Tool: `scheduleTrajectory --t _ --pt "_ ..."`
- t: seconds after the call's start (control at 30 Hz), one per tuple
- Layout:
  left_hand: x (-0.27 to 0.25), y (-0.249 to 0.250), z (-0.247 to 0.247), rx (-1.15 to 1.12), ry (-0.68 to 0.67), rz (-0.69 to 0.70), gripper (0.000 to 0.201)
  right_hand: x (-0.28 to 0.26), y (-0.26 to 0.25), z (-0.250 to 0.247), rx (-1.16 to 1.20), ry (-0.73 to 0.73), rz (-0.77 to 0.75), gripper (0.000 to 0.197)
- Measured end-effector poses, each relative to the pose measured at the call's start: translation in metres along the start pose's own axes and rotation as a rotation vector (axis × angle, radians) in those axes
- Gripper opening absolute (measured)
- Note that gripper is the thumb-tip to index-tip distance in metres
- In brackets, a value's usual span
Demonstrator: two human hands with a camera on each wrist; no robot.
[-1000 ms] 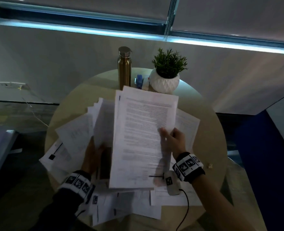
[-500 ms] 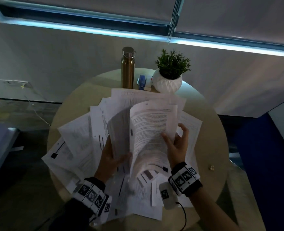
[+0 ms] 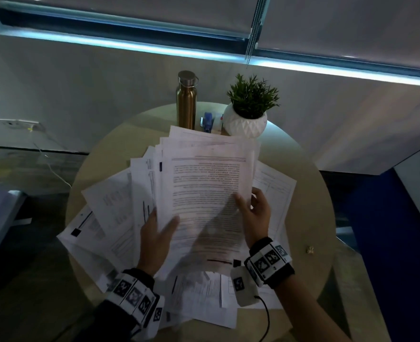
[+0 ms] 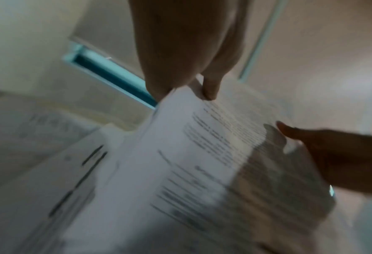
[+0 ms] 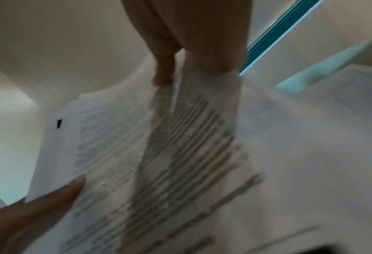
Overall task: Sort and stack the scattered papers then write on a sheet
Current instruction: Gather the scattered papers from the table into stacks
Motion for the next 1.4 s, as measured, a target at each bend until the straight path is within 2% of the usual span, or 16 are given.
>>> scheduleTrajectory --t 0.1,0.3,0.37,0.43,0.5,0.57,0.63,0.67,0.73,0.77,0.87,0.93,1.07,1.1,1.2,1.4 --pt "0.004 0.006 -0.010 -0.082 0.120 -0.024 0.038 -0.009 0.004 0.021 -0.012 -0.251 0.103 0.034" --pt "0.000 -0.023 -0.023 0.065 -0.061 -0.173 0.035 -0.012 0.008 0.036 -0.118 -0.342 0.175 0.018" --pt "-0.007 -0.027 -0.041 0.073 0.006 -0.213 0.032 0.005 0.015 0.020 -0.214 -0.242 0.180 0.020" --pt "-0.018 -0.027 -0.062 0.088 0.124 -0.273 0.030 0.029 0.030 -0.017 -0.404 0.072 0.221 0.027" --pt "-0.035 -0.034 -0.085 0.131 0.239 -0.368 0.028 0.047 0.056 -0.058 -0.563 0.360 0.439 0.060" --pt "-0.053 -0.046 -0.111 0.176 0.359 -0.476 0.034 0.063 0.087 -0.087 -0.732 0.422 0.646 0.093" --pt "-0.066 -0.055 -0.127 0.175 0.410 -0.548 0.067 0.073 0.110 -0.098 -0.889 0.365 0.800 0.106" --pt "-0.071 -0.054 -0.133 0.161 0.436 -0.561 0.074 0.069 0.116 -0.094 -0.851 0.280 0.808 0.100" --pt "-0.077 -0.052 -0.138 0.105 0.497 -0.583 0.068 0.055 0.117 -0.079 -1.021 0.117 0.730 0.064" --pt "-0.080 -0.051 -0.140 0.061 0.522 -0.590 0.063 0.053 0.116 -0.078 -1.068 0.116 0.665 0.060" --pt "-0.087 -0.040 -0.144 0.019 0.556 -0.596 0.066 0.059 0.123 -0.095 -0.756 0.261 0.786 0.080" --pt "-0.090 -0.037 -0.148 0.029 0.582 -0.597 0.065 0.064 0.118 -0.091 -0.736 0.279 0.796 0.094" --pt "-0.090 -0.029 -0.143 0.017 0.579 -0.578 0.060 0.046 0.108 -0.076 -1.005 0.135 0.646 0.065" --pt "-0.089 -0.026 -0.141 0.028 0.574 -0.570 0.060 0.046 0.099 -0.071 -0.971 0.156 0.610 0.064" --pt "-0.090 -0.024 -0.139 0.017 0.561 -0.561 0.057 0.044 0.091 -0.084 -0.444 0.379 0.680 0.063" --pt "-0.091 -0.021 -0.147 -0.010 0.584 -0.553 0.054 0.041 0.066 -0.103 0.004 0.677 0.345 0.044"
Point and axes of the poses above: each hand's wrist, its own x-axis towards the middle knuckle, its own z-axis out of the palm, y = z × x, the point moved 7 cm from there along x, towards the middle knuckle, and after that the axes turned 14 degrees about z, right-handed, at the moved point
